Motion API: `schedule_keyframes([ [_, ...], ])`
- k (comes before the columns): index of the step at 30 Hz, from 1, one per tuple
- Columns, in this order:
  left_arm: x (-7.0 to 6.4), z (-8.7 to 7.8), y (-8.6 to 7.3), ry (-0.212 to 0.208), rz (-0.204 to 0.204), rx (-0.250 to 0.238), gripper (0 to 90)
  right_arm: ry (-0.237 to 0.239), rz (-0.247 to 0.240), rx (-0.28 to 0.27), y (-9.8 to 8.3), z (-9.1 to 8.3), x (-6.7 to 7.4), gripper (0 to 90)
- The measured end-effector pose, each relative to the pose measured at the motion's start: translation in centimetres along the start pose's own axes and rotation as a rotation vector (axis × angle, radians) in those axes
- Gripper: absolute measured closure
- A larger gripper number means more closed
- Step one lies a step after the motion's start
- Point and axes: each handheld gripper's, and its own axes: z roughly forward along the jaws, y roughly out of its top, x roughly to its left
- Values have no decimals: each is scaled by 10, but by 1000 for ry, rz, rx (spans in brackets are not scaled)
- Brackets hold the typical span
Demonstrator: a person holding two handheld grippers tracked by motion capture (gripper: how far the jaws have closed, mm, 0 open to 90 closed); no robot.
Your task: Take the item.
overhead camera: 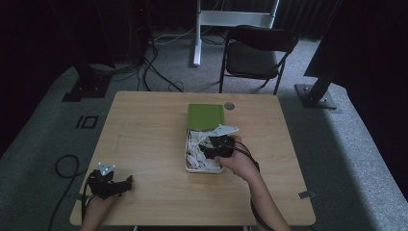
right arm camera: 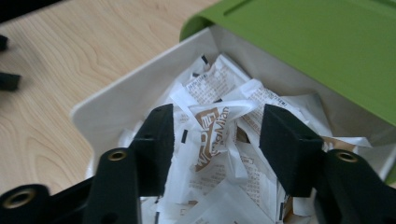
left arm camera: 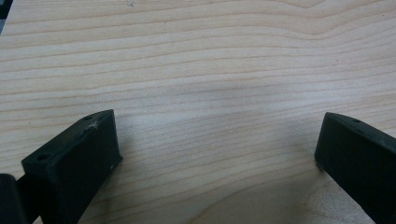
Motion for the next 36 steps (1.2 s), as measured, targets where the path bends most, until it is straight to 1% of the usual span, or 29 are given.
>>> schedule_keyframes([
  [2,0,0,0,0,-1,-1,7,5,-5,18,0,4,0,499],
  [3,0,0,0,0,0,0,6,4,-16,30,0,6,0,527],
  [4,0,0,0,0,0,0,7,1,-29,43,1,8,0,534],
  [7,0,0,0,0,0,0,6,5,-36,68,1,12,1,576],
  [8,0,0,0,0,0,0,7,-3,-50,78,1,14,1,588],
  [9,0,0,0,0,0,0,7,-17,-65,93,1,16,1,622],
  [10,0,0,0,0,0,0,7,-19,-67,107,0,17,2,632],
  [12,0,0,0,0,0,0,6,-26,-71,111,1,18,1,671],
  [16,0,0,0,0,0,0,6,-14,-54,119,2,16,0,720],
  [18,0,0,0,0,0,0,6,-18,-53,103,3,13,0,735],
  [20,0,0,0,0,0,0,6,-11,-42,80,5,8,-1,741],
  [22,0,0,0,0,3,1,7,-9,-46,54,8,2,-1,741],
  [24,0,0,0,0,4,1,7,-1,-33,30,11,-4,-1,741],
  [25,0,0,0,0,2,0,6,-1,-37,24,12,-7,-2,741],
  [27,0,0,0,0,1,0,6,-3,-26,-2,14,-13,-3,741],
  [28,0,0,0,0,2,1,7,2,-29,-5,14,-15,-4,741],
  [29,0,0,0,0,3,1,6,-7,-23,-18,15,-18,-5,740],
  [30,0,0,0,0,3,2,7,-17,-24,-20,15,-20,-6,740],
  [31,0,0,0,0,3,2,6,-15,-24,-21,15,-22,-7,740],
  [32,0,0,0,0,2,1,7,-17,-13,-38,15,-25,-9,740],
  [34,0,0,0,0,2,1,6,-28,-11,-40,15,-29,-12,740],
  [36,0,0,0,0,2,0,6,-35,4,-55,15,-34,-16,740],
])
